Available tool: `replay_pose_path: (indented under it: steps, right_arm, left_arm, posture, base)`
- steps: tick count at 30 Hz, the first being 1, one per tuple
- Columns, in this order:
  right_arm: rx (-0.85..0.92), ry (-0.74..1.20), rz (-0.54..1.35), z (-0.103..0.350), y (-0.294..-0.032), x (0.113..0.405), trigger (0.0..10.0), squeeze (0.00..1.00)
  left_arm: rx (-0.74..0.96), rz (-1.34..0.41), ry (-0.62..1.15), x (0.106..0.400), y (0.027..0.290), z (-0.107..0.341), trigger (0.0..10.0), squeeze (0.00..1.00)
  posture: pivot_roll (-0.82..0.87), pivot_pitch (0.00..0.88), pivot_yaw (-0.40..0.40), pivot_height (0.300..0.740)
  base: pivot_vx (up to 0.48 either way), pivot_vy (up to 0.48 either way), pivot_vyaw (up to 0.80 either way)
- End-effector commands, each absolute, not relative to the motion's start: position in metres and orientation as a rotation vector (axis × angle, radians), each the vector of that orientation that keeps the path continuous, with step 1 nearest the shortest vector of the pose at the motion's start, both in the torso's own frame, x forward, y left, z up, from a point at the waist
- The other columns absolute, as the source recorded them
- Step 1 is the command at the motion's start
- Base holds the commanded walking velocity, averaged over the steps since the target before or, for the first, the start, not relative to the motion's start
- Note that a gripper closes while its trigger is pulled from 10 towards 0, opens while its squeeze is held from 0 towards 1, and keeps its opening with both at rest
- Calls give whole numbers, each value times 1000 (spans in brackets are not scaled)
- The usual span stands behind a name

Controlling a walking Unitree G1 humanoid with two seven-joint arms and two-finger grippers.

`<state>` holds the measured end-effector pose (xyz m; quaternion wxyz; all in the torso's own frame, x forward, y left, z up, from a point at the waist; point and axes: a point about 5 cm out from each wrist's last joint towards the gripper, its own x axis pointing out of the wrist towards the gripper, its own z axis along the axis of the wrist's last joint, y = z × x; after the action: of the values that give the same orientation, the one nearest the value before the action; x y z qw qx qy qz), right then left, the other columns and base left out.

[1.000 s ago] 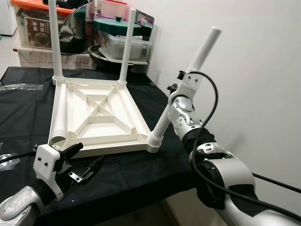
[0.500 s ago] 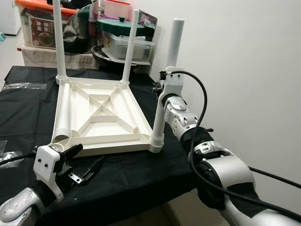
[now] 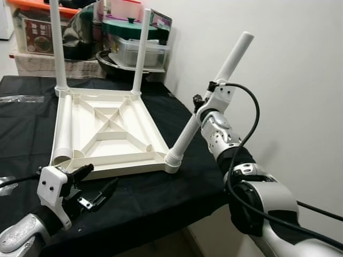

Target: Building children table

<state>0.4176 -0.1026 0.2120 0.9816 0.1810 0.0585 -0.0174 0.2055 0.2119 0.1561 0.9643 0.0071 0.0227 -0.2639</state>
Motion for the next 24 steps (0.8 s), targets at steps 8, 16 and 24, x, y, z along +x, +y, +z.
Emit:
replay_pose_path:
  steps: [8,16,24]
  right_arm:
    - [198,398,231,128,-56,385,0,0]
    - [181,308,436,145,-44,388,0,0]
    - [383,202,768,166,-44,386,0,0]
  left_arm:
    - [24,-548,48,206,211,158,10000,0]
    - [25,-544,48,205,212,158,10000,0]
    - [22,-537,51,203,212,157,10000,0]
  posture:
    - [154,0,-210,740]
    - [158,0,-215,740]
    - [179,0,-233,740]
  base:
    - [0,0,0]
    - [0,0,0]
    - [0,0,0]
